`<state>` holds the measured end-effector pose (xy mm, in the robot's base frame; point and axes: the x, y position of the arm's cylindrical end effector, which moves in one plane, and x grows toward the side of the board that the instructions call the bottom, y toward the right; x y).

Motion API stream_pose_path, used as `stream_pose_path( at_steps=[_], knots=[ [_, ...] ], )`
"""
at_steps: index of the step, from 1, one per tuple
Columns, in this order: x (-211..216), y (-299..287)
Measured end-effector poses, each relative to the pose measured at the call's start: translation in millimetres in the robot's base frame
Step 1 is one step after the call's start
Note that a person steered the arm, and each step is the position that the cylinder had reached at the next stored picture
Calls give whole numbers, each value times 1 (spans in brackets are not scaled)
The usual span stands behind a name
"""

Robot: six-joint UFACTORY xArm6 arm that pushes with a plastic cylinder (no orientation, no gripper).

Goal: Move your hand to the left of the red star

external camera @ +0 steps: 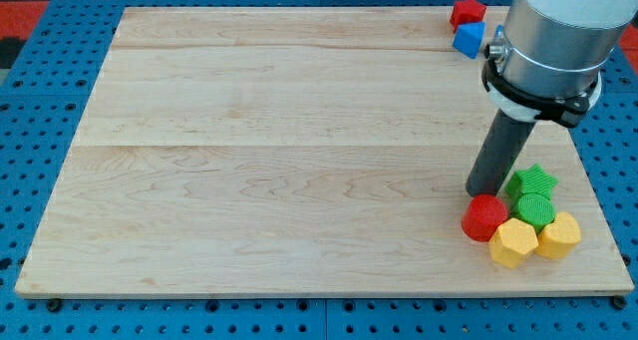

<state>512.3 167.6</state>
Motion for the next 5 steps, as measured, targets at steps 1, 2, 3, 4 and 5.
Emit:
stream_pose_path(
  at_steps=[1, 2, 3, 4, 5],
  knots=[
    [-8, -8],
    [-37, -15],
    [-72, -23],
    [-89, 2],
    [-104, 6]
  ],
)
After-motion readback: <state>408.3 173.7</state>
